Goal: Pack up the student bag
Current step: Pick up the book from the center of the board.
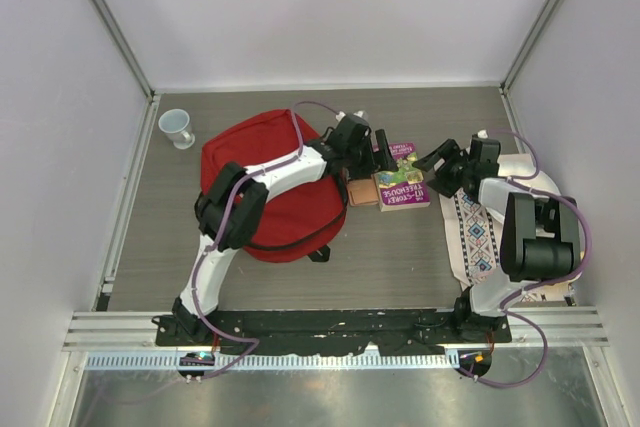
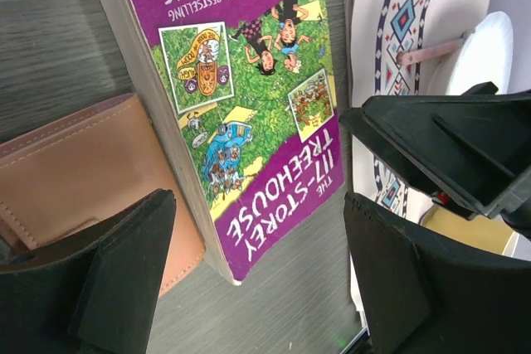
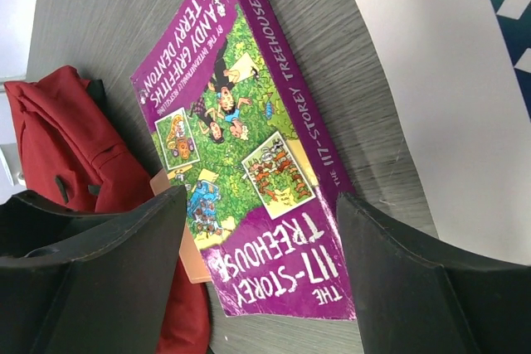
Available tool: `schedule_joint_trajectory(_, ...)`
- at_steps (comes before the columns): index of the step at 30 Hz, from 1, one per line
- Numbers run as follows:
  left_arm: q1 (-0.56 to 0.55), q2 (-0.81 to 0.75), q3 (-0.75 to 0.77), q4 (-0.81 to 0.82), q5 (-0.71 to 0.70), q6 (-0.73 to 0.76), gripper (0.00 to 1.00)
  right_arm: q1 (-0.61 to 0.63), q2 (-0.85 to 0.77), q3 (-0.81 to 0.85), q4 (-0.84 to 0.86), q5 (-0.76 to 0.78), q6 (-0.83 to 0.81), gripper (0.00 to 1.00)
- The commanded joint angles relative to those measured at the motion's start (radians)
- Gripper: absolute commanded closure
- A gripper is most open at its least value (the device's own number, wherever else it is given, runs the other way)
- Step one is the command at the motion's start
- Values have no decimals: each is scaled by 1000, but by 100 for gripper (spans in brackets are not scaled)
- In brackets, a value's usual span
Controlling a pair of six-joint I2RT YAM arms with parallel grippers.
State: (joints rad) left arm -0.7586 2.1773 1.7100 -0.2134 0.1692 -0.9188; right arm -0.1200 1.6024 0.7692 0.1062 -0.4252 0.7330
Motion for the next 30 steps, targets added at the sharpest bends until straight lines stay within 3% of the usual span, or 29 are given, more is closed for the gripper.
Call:
schedule_joint_trajectory(1, -7, 35, 62, 40, 13, -35, 16, -4, 21, 25, 52, 2, -17, 23)
schedule_joint_trajectory(16, -16, 125, 132, 23, 61, -66, 27, -4, 119, 25, 66, -52, -40, 24)
schedule_joint_trajectory(23, -21, 130, 146, 40, 85, -61, 40, -4, 133, -13, 162, -159, 19, 35)
schedule_joint_trajectory(30, -24, 137, 171, 45, 107, -55, 42, -4, 93, -47, 233, -196, 66, 39)
